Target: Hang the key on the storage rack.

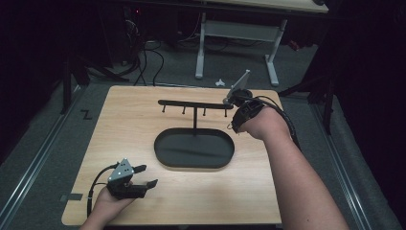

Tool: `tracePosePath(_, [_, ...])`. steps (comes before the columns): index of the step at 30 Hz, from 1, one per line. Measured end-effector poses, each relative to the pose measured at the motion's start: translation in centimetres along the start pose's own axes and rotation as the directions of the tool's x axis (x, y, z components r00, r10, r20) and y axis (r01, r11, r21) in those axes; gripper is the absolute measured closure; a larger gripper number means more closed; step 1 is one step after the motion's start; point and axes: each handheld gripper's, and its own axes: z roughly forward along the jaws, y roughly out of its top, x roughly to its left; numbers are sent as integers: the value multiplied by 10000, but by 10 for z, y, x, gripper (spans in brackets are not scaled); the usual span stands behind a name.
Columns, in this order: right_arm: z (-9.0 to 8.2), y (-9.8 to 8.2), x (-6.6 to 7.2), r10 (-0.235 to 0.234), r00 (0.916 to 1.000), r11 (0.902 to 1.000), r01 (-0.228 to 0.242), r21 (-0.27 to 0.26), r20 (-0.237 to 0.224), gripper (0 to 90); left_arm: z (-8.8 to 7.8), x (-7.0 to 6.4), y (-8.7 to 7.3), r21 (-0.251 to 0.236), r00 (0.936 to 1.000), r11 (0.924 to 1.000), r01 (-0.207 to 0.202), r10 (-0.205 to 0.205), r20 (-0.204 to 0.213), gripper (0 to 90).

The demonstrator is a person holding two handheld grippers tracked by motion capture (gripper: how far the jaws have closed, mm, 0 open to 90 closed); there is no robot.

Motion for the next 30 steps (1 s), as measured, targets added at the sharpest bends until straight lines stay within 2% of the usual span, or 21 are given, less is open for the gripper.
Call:
tracePosePath(9, [-2,13,0,-62,10000,9998,63,-170,57,683,-1,1,0,-31,10000,10000,41,-41,-18,274])
tracePosePath(16, [-5,21,-1,70,9997,9996,-64,-269,233,683,-2,2,0,-18,10000,10000,44,-44,0,274])
tracePosePath(18, [-5,22,-1,209,9996,9994,-204,-266,175,683,-2,2,0,-13,10000,10000,42,-42,-6,274])
tracePosePath(30, [-3,29,-4,209,9996,9990,-201,-402,181,683,-1,1,-1,-8,10000,10000,57,-57,-14,274])
